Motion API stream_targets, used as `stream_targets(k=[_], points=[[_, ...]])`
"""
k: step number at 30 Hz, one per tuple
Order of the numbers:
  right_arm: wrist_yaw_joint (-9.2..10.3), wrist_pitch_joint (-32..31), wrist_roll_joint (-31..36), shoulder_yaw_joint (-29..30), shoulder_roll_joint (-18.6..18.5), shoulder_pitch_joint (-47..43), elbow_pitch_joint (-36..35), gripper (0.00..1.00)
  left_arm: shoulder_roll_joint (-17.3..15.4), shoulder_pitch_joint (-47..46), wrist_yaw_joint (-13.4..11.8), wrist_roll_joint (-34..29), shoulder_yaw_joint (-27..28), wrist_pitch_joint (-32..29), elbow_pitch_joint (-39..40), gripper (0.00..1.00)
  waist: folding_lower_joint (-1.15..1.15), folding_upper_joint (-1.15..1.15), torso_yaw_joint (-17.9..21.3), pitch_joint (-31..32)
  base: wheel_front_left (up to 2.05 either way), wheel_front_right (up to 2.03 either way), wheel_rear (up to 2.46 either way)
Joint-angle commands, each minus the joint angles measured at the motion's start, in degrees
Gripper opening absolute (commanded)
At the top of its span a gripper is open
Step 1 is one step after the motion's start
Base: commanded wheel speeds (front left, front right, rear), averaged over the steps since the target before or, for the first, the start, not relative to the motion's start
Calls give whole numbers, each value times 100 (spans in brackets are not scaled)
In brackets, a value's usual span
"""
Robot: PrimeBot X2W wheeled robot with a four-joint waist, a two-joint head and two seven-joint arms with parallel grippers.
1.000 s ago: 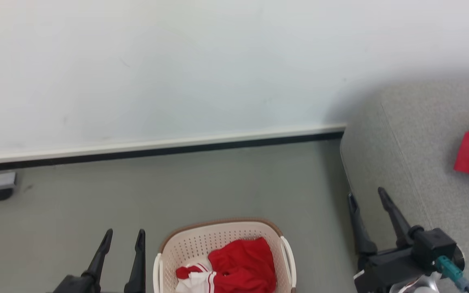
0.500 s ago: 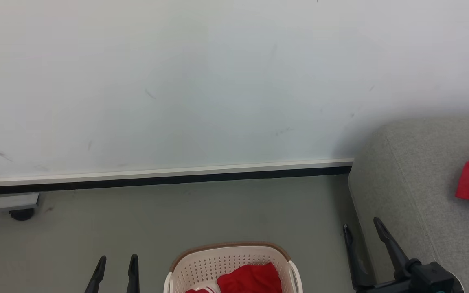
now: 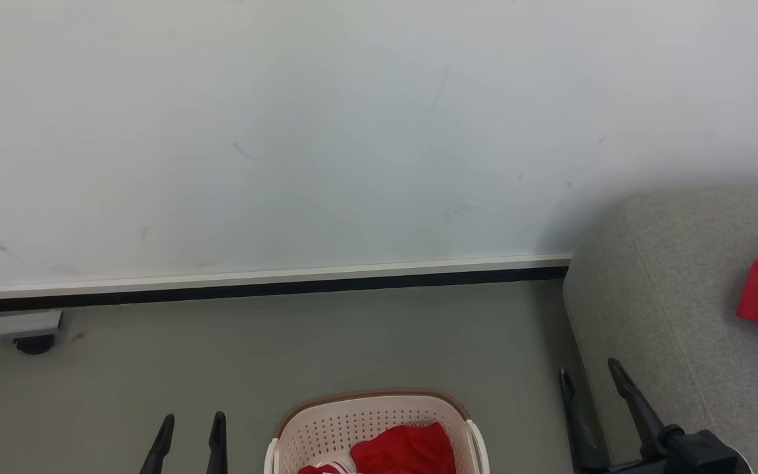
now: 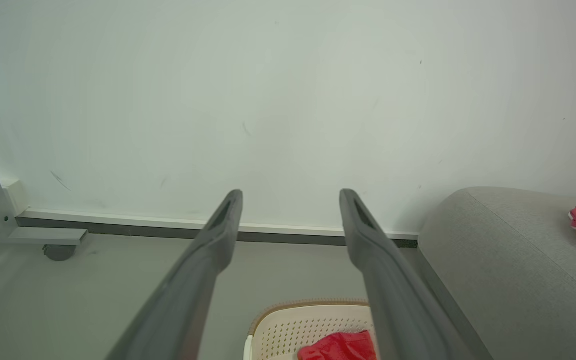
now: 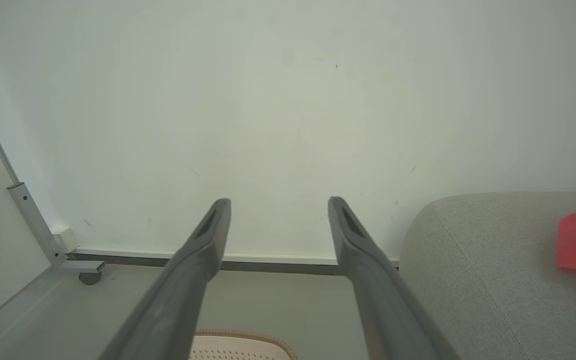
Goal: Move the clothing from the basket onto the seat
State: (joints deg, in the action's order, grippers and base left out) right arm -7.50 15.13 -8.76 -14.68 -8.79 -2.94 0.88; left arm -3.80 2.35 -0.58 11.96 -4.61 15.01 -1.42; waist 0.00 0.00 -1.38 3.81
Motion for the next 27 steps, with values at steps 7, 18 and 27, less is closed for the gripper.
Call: stream_targets(k=[7,18,27], points=[[1,1,-9,33,0,-68,-26,100,53,46,100,-95,62,22,-80,100,0,0,-44,4,0,0,0],[1,1,19,20,38,-137,-37,100,82,45,149,-233,144,22,-75,100,0,0,-32,-11,0,0,0],[1,1,51,19,-5,48,-125,100,75,-123,292,-547,10,23,-251,100,0,0,81,-298,0,0,0]])
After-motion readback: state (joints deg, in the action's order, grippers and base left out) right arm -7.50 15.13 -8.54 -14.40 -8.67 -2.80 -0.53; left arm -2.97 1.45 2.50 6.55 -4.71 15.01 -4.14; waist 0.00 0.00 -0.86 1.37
